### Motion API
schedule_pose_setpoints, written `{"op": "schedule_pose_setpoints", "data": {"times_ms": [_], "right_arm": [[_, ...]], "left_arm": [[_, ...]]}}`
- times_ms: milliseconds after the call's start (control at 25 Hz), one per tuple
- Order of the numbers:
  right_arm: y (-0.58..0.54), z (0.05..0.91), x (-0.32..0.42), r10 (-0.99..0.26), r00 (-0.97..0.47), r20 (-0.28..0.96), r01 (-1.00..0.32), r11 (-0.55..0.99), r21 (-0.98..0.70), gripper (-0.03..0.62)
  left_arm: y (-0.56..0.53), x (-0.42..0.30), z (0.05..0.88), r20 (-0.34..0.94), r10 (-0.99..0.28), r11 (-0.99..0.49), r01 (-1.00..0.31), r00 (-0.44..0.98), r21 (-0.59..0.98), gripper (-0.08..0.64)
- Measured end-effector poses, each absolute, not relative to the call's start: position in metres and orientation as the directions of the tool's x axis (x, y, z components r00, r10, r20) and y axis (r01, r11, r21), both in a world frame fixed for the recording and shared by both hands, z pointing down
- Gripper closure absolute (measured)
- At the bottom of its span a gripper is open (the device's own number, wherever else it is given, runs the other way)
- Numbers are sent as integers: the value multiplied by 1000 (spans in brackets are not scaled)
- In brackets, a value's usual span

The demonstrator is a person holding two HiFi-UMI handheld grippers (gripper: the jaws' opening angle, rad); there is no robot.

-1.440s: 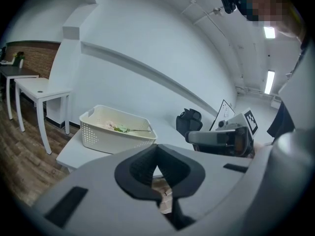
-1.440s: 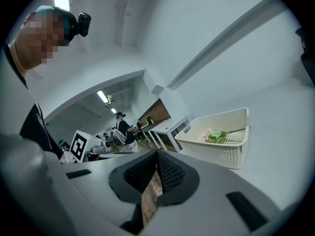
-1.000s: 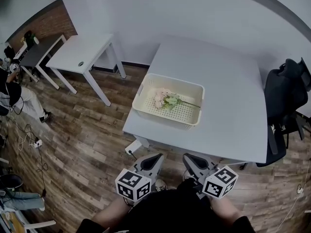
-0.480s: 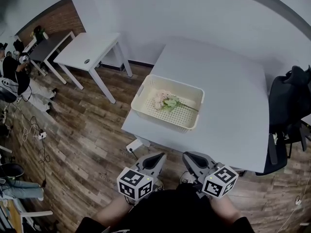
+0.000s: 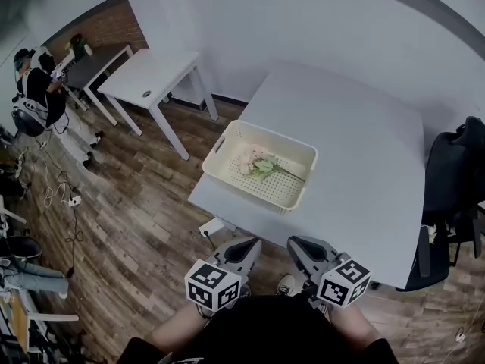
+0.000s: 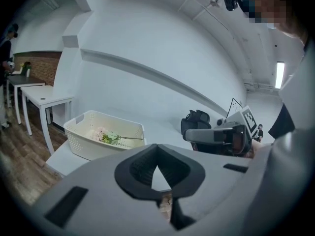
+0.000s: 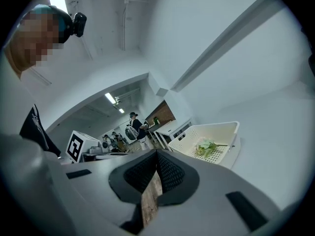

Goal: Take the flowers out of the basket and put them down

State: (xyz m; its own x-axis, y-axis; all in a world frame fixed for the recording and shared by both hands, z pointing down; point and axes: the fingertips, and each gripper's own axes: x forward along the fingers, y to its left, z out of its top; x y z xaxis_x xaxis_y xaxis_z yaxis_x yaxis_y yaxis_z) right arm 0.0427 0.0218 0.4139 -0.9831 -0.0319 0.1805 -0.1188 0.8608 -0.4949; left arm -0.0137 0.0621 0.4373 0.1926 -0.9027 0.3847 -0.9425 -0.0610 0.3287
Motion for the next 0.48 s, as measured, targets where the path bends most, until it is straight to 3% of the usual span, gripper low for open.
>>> {"op": "schedule_pose_setpoints", "data": {"times_ms": [480], "right_arm": [[-19, 431, 63, 47, -977, 206, -66, 858, -509, 569]], "left_arm": [[22, 3, 458, 433, -892, 33, -935, 132, 354, 554]]}}
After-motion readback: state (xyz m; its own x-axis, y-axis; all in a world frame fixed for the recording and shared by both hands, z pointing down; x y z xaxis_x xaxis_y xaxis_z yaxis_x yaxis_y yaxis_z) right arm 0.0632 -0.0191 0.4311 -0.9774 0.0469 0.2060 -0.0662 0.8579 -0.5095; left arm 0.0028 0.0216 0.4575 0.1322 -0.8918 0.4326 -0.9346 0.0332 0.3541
